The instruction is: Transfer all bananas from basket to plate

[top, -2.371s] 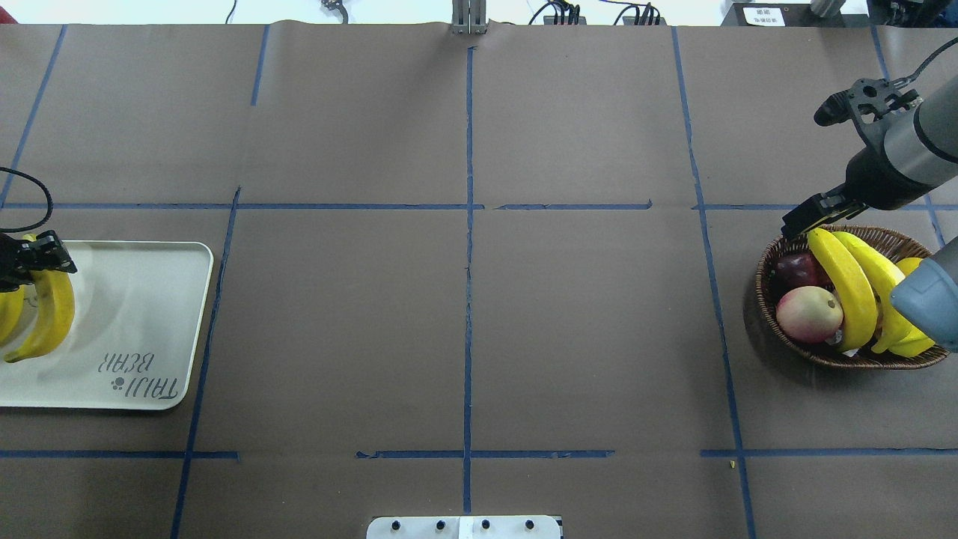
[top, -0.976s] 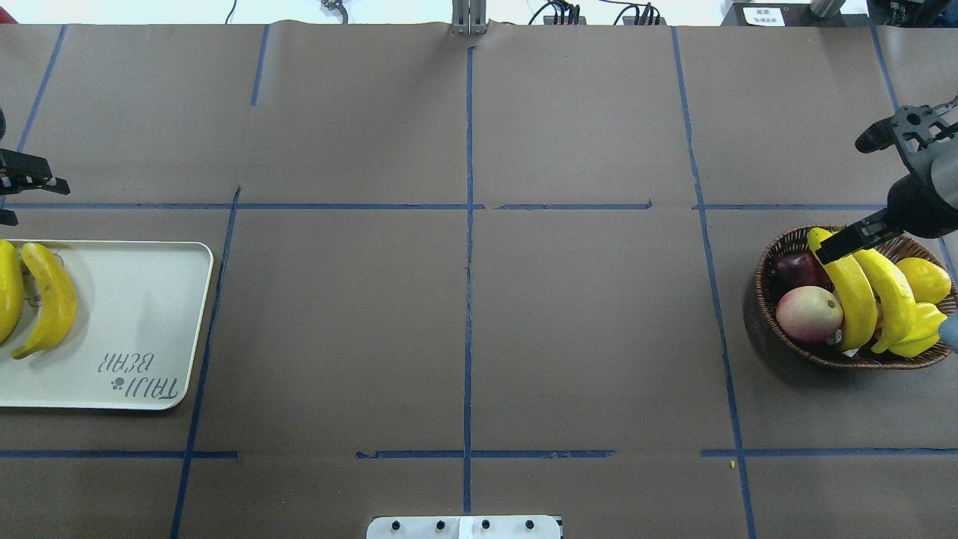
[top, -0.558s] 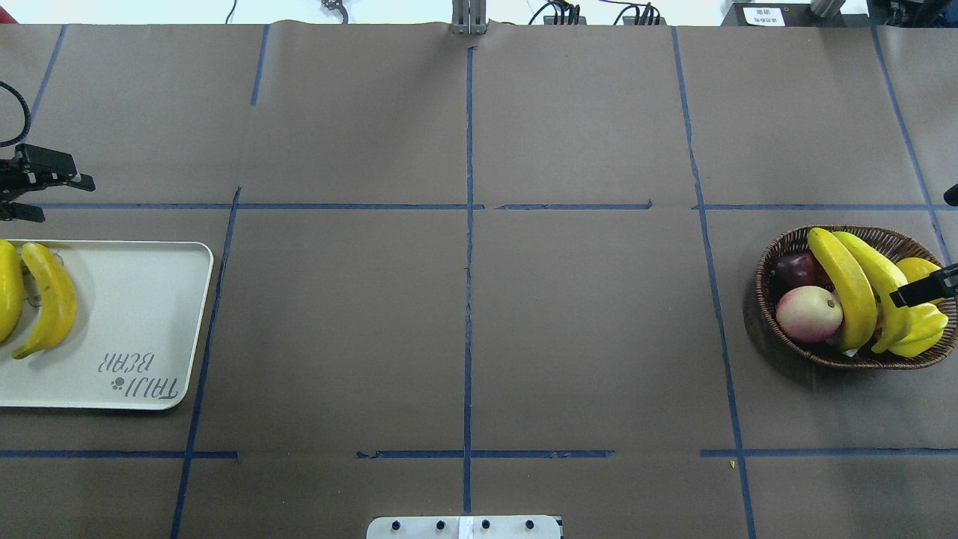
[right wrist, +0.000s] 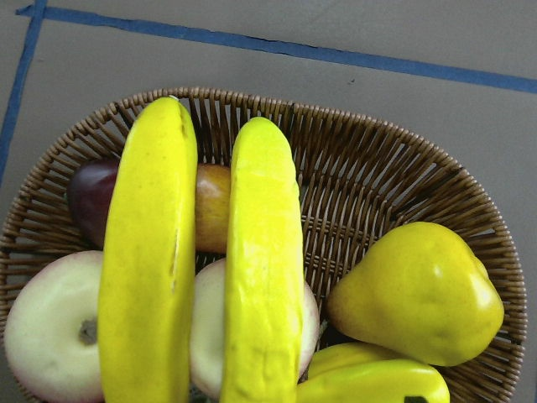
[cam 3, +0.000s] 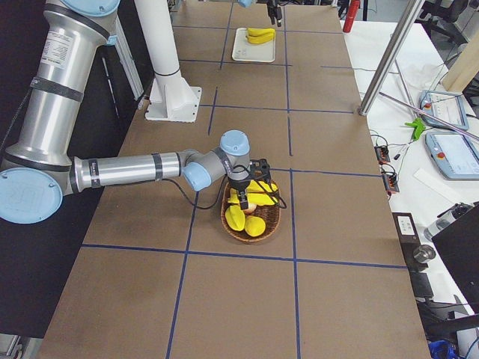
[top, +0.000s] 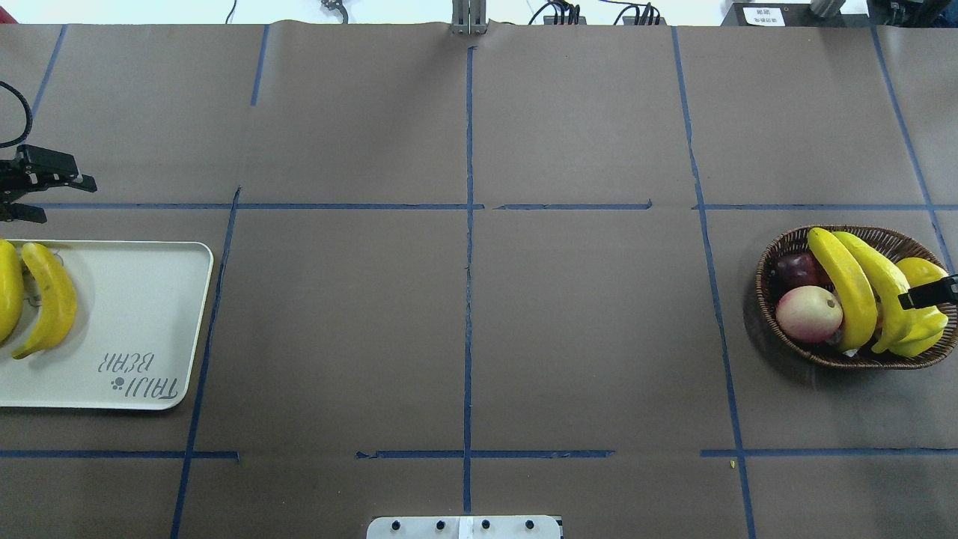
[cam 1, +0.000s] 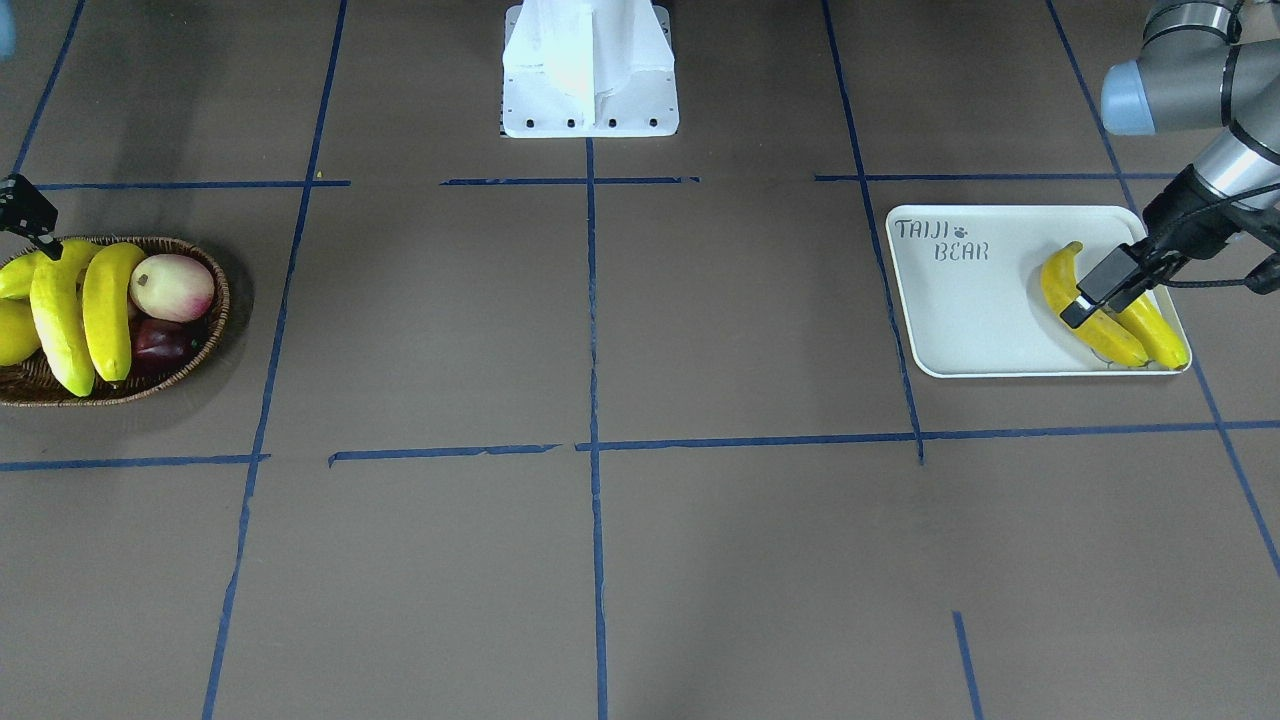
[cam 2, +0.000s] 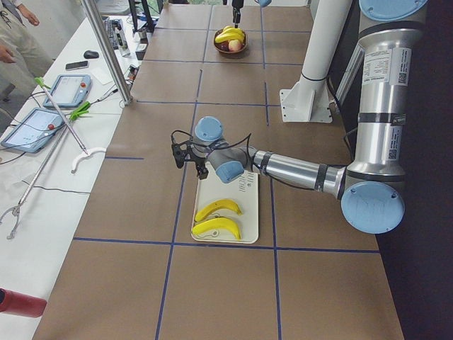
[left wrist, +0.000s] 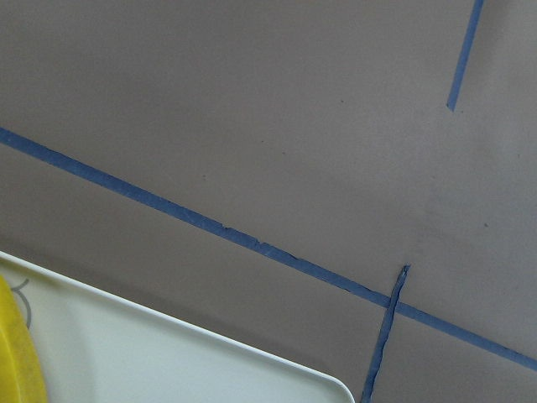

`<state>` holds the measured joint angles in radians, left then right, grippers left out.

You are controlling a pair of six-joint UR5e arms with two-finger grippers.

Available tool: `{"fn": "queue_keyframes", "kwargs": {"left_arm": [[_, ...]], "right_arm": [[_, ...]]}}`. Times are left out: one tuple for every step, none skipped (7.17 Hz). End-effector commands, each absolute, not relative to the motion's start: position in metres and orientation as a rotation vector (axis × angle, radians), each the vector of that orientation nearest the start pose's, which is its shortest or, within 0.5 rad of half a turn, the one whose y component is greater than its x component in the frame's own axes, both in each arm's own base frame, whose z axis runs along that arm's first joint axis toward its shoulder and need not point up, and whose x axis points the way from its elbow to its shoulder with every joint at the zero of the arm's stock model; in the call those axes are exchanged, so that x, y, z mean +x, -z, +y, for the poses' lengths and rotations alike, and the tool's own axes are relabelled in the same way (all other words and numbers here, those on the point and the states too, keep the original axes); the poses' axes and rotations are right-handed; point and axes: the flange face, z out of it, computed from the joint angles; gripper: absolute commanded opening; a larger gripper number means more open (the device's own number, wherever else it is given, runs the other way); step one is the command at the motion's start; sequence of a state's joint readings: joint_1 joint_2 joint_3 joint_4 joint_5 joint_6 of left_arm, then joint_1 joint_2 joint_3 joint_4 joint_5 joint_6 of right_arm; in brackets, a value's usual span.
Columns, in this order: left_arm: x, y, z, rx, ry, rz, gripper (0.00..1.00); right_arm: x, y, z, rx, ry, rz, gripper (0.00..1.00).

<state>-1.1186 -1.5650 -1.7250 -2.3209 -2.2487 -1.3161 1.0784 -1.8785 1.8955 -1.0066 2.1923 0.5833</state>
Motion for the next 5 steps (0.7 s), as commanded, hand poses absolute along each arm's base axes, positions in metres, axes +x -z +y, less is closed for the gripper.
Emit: {"fn": "queue_keyframes", "kwargs": {"left_arm": [[0.158, -0.498, -0.487, 0.062, 0.474, 1.076, 1.00], [0.158, -0.497, -0.486, 0.063, 0.473, 1.077, 1.00], [0.158, -0.496, -0.486, 0.064, 0.473, 1.078, 1.00], [0.158, -0.496, -0.486, 0.064, 0.473, 1.078, 1.00], [0.158, -0.497, -0.486, 0.063, 0.473, 1.077, 1.00]], "right_arm": [[-0.120, -0.576, -0.382, 0.175, 0.087, -0.812, 0.79], [-0.123, -0.574, -0.383, 0.173, 0.092, -0.816, 0.79], [-0.128, -0.577, -0.382, 0.165, 0.100, -0.812, 0.79], [-0.135, -0.578, -0.386, 0.157, 0.096, -0.817, 0.79], [-0.146, -0.584, -0.384, 0.138, 0.116, -0.812, 0.79]]}}
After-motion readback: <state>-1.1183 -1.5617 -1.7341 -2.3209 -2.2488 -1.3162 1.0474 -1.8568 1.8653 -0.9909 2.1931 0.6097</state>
